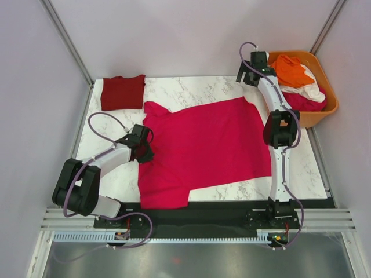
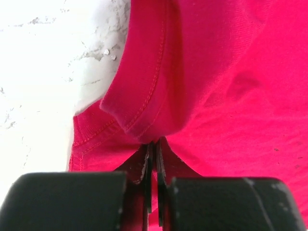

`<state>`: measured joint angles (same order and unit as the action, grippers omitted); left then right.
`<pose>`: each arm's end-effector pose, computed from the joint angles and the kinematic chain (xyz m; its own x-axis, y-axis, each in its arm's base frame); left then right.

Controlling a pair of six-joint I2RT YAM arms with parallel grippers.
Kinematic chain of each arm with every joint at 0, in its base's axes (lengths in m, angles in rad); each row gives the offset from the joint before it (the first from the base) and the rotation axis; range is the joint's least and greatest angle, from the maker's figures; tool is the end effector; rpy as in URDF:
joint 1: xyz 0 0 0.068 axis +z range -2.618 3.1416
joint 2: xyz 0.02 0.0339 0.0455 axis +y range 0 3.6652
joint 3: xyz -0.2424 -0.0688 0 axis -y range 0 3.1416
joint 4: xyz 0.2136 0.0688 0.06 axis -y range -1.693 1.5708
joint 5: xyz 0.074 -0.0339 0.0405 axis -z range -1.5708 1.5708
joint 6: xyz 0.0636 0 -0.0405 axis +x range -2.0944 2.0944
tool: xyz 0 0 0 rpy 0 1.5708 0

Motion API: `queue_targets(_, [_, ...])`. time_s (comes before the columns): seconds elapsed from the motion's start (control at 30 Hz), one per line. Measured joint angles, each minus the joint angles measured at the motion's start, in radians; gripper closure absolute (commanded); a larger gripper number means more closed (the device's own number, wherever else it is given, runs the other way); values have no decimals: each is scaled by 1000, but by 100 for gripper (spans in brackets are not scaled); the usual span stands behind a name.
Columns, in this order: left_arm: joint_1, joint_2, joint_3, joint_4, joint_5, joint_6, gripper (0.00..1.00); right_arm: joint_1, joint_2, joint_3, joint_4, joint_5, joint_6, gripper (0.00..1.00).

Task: Fold and stack the t-shirts
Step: Flatten the tshirt out

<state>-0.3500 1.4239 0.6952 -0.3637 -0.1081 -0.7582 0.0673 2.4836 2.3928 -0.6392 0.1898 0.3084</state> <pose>0.2344 -0.0783 0.1340 -0.8078 -0.4328 -0.4001 -0.3598 0.8998 -0.2470 0.5312 0.0238 0.2111 -0.6114 0.2575 -0.7482 0.2727 0.9562 0.1063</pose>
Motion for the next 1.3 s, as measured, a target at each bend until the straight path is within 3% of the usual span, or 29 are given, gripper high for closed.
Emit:
queue_targets(0.07, [1, 0, 10, -21, 5, 3, 84, -4, 26, 35, 8, -24, -2, 2])
queue_targets(0.1, [2, 0, 15, -29, 6, 5, 69, 3, 27, 35, 7, -24, -1, 2])
queue_targets(0.17, [2, 0, 23, -39, 11, 16, 50, 9, 19, 16, 14, -28, 1, 2])
queue_targets(0.2, [2, -4, 26, -46, 13, 19, 35, 7, 4, -13, 21, -32, 0, 2])
queue_targets(0.3, [2, -50, 26, -77, 5, 28, 15, 10, -104, -182, 47, -42, -9, 2])
queue_targets(0.33, [2, -77, 27, -87, -1, 32, 13, 13, -138, -225, 46, -41, -11, 2])
queue_targets(0.5, [18, -172, 111, -132, -58, 50, 14, 52, -384, -441, 68, -43, -17, 2])
queue_targets(0.67, [82, -47, 339, -146, -81, 58, 14, 161, -580, -680, 167, -127, 1, 2])
queue_targets(0.7, [93, 5, 404, -150, -84, 59, 18, 192, -597, -732, 188, -145, 5, 2])
queue_targets(0.77, [112, 118, 533, -137, -85, 66, 52, 251, -596, -824, 215, -180, 15, 2])
queue_targets(1.0, [132, 484, 899, -109, -73, 96, 57, 308, -572, -1046, 217, -257, 36, 2])
queue_targets(1.3, [125, 695, 998, -114, -47, 80, 58, 296, -680, -1105, 234, -254, 40, 2])
